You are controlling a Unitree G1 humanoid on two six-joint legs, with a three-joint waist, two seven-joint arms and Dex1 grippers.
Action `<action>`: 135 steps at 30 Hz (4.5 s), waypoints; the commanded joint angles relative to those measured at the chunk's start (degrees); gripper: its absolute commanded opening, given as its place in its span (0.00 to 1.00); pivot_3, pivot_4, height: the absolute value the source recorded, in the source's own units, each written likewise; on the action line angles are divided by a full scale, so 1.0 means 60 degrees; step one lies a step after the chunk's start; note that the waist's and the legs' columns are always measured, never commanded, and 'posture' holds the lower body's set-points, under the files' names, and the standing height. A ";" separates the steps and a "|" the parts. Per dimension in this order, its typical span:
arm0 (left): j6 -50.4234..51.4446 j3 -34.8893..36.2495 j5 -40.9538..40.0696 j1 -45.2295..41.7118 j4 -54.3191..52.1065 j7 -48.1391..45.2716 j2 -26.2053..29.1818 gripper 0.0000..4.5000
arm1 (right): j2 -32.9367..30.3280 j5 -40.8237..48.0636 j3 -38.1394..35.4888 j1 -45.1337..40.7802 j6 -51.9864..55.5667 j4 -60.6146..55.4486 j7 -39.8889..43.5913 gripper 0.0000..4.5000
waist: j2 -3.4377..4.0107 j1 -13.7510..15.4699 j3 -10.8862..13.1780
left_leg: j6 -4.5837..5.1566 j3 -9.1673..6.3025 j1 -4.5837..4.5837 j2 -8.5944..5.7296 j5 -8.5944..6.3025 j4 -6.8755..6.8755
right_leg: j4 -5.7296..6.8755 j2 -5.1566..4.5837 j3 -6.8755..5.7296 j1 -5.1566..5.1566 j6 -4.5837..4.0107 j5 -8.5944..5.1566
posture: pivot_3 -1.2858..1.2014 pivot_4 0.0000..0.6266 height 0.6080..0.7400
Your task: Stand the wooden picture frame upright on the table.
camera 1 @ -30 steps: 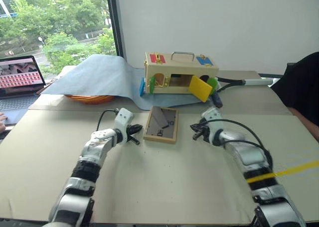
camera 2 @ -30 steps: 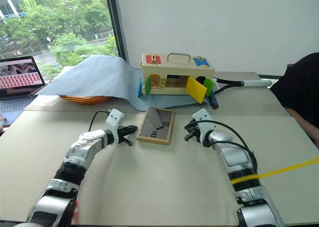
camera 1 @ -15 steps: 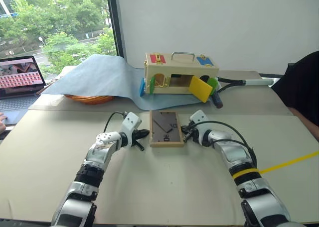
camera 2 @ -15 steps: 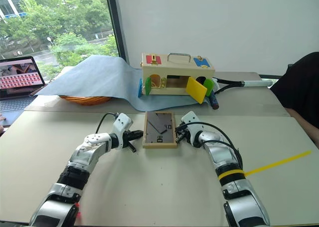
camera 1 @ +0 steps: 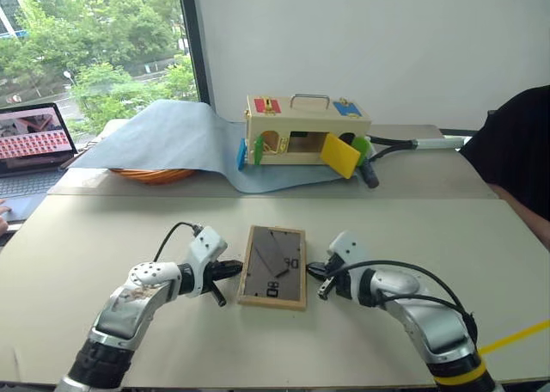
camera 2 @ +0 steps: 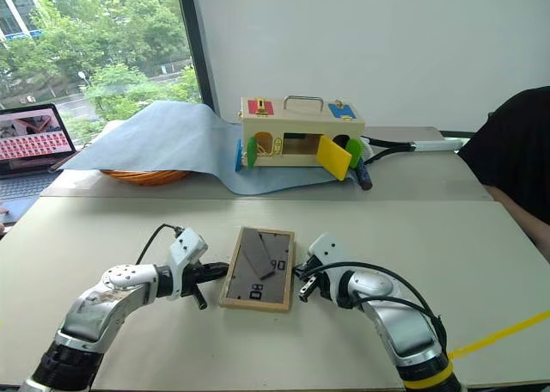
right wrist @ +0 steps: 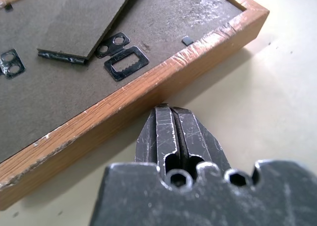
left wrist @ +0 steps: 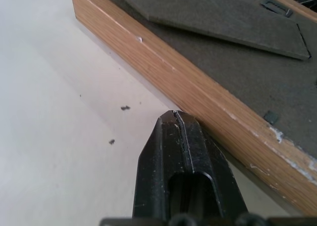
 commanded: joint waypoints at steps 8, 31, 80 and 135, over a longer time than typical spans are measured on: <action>0.0751 0.1416 -0.1098 0.0213 0.0957 -0.0436 0.1036 0.00 | -0.1249 0.0567 -0.1390 -0.0236 -0.0247 -0.0119 0.0330 0.01 | 0.0001 -0.0162 -0.0008 | 0.0002 0.0000 0.0000 0.0001 -0.0001 -0.0008 | 0.0001 0.0000 0.0000 -0.0014 -0.0011 -0.0008 | 0.52 0.24 0.47; 0.8026 0.3177 -0.5819 -0.0855 -0.0003 0.0266 0.0145 0.98 | -0.3206 0.0969 0.0044 -0.0712 -0.1047 -0.0094 0.2670 0.00 | -0.0024 -0.0079 0.0022 | 0.0006 -0.0007 -0.0027 -0.0002 -0.0007 -0.0010 | -0.0010 -0.0003 -0.0007 -0.0027 -0.0003 -0.0021 | 0.52 0.24 0.47; 0.6894 0.3171 -1.3625 -0.1944 0.2827 0.6552 -0.0977 0.26 | -0.2151 0.4349 -0.3705 -0.2480 0.2179 -0.0525 0.2278 0.31 | -0.0067 0.0104 0.0015 | 0.0001 -0.0030 -0.0028 -0.0019 -0.0005 -0.0003 | -0.0011 -0.0010 -0.0014 -0.0015 -0.0051 0.0019 | 0.52 0.24 0.47; 0.5653 0.1157 -1.5834 -0.1916 0.3174 0.5863 0.0800 0.26 | -0.2029 -0.7945 -0.0086 -0.1852 -1.4725 0.3767 -0.3863 0.99 | -0.0049 0.0200 0.0059 | -0.0022 -0.0028 -0.0041 -0.0019 0.0007 -0.0072 | -0.0095 -0.0017 -0.0025 -0.0027 -0.0059 0.0028 | 0.52 0.24 0.47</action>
